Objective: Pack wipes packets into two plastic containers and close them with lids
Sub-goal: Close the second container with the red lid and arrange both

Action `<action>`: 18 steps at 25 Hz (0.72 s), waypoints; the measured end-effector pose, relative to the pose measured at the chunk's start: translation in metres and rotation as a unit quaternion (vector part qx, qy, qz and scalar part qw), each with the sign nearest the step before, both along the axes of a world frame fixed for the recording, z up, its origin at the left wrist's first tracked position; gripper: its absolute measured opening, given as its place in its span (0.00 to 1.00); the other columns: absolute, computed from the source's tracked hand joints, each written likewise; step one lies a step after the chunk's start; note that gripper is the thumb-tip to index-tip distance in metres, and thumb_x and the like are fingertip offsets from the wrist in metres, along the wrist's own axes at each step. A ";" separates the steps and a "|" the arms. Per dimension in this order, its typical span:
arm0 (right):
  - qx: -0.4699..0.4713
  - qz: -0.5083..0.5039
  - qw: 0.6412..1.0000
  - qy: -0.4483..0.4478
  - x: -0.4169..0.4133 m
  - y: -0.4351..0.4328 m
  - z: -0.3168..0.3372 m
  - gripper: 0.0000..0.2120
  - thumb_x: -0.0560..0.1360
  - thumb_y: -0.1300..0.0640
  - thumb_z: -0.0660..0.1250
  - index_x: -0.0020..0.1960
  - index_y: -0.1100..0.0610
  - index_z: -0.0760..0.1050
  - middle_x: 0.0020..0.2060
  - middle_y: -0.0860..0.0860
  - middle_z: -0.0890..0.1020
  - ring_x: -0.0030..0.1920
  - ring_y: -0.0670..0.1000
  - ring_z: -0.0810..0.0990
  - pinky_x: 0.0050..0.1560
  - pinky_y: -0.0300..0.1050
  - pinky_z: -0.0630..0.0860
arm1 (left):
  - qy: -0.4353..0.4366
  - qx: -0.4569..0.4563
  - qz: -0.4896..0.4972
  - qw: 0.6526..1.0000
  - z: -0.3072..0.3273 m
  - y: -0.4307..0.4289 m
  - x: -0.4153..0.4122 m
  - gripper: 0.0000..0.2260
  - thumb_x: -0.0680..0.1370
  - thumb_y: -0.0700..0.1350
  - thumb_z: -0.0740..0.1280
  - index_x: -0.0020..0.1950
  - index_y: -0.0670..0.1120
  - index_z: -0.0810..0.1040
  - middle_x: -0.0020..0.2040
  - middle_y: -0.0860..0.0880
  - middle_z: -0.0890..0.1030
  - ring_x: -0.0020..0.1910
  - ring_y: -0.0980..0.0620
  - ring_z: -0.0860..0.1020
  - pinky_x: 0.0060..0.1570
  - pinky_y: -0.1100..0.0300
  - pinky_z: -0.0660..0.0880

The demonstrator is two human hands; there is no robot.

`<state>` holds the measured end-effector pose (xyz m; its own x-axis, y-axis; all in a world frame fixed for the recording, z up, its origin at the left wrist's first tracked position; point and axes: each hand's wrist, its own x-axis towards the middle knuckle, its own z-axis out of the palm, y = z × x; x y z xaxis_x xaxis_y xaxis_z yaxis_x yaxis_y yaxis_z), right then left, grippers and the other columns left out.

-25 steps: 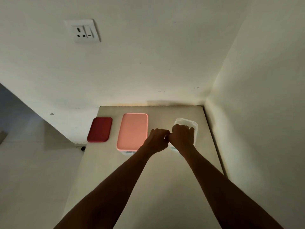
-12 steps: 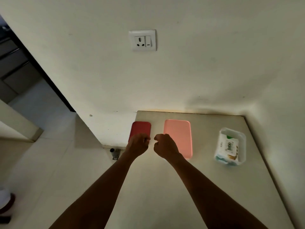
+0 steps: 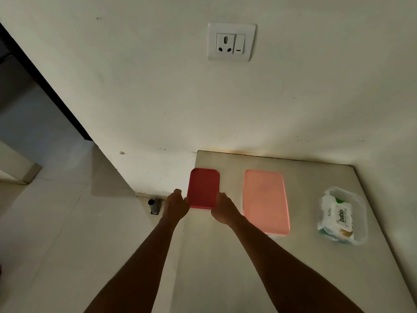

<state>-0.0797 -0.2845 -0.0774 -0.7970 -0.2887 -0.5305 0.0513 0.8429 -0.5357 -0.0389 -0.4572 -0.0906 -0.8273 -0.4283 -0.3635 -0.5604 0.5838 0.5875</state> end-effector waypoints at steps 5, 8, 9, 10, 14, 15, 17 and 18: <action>-0.041 -0.079 0.992 -0.091 -0.021 -0.012 -0.024 0.36 0.75 0.61 0.61 0.81 0.58 0.52 0.80 0.59 0.57 0.79 0.64 0.57 0.76 0.60 0.64 | -0.011 0.054 0.026 0.998 -0.035 -0.002 -0.023 0.12 0.83 0.40 0.62 0.57 0.31 0.79 0.51 0.35 0.83 0.55 0.35 0.81 0.51 0.51 0.76; -0.061 -0.115 0.984 -0.119 -0.021 -0.023 -0.032 0.39 0.76 0.57 0.62 0.82 0.55 0.48 0.81 0.55 0.54 0.81 0.62 0.50 0.77 0.63 0.60 | 0.011 0.052 0.046 0.998 -0.044 0.009 -0.021 0.12 0.81 0.34 0.61 0.37 0.39 0.76 0.32 0.47 0.75 0.36 0.42 0.76 0.35 0.59 0.68; -0.084 -0.144 0.979 -0.116 -0.021 -0.025 -0.034 0.39 0.75 0.56 0.63 0.82 0.54 0.51 0.80 0.55 0.59 0.79 0.60 0.58 0.74 0.60 0.66 | 0.024 0.061 0.064 0.996 -0.043 0.012 -0.019 0.12 0.80 0.33 0.62 0.37 0.40 0.76 0.32 0.47 0.76 0.36 0.44 0.76 0.36 0.57 0.69; -0.113 -0.176 0.972 -0.112 -0.021 -0.024 -0.035 0.38 0.74 0.56 0.64 0.81 0.53 0.54 0.77 0.54 0.66 0.73 0.56 0.69 0.67 0.52 0.74 | 0.034 0.071 0.084 0.993 -0.041 0.014 -0.016 0.11 0.80 0.33 0.62 0.40 0.39 0.79 0.34 0.45 0.79 0.37 0.43 0.77 0.37 0.55 0.72; -0.194 -0.229 0.951 -0.072 -0.022 -0.020 -0.025 0.28 0.74 0.59 0.67 0.74 0.55 0.70 0.61 0.51 0.81 0.45 0.41 0.79 0.38 0.30 0.73 | 0.078 0.097 0.135 0.983 -0.027 0.012 -0.008 0.11 0.80 0.34 0.61 0.48 0.38 0.84 0.40 0.39 0.84 0.39 0.42 0.80 0.42 0.51 0.76; -0.196 -0.232 0.951 -0.047 -0.021 -0.021 -0.019 0.26 0.74 0.59 0.66 0.72 0.56 0.72 0.60 0.52 0.82 0.44 0.42 0.79 0.37 0.29 0.73 | 0.089 0.100 0.139 0.981 -0.020 0.011 -0.007 0.11 0.80 0.34 0.61 0.47 0.37 0.83 0.39 0.38 0.83 0.37 0.44 0.78 0.39 0.54 0.73; -0.196 -0.229 0.954 0.007 -0.019 -0.019 0.000 0.22 0.75 0.59 0.66 0.70 0.58 0.74 0.62 0.55 0.81 0.49 0.48 0.81 0.42 0.33 0.78 | 0.106 0.100 0.147 0.978 -0.002 0.013 -0.004 0.11 0.80 0.34 0.61 0.47 0.37 0.83 0.37 0.39 0.82 0.36 0.47 0.75 0.38 0.58 0.67; -0.195 -0.225 0.954 0.034 -0.018 -0.016 0.010 0.21 0.76 0.59 0.66 0.69 0.59 0.75 0.62 0.56 0.80 0.53 0.51 0.82 0.48 0.40 0.82 | 0.112 0.098 0.149 0.978 0.007 0.016 -0.003 0.11 0.80 0.35 0.61 0.47 0.37 0.83 0.37 0.39 0.81 0.36 0.48 0.74 0.38 0.59 0.66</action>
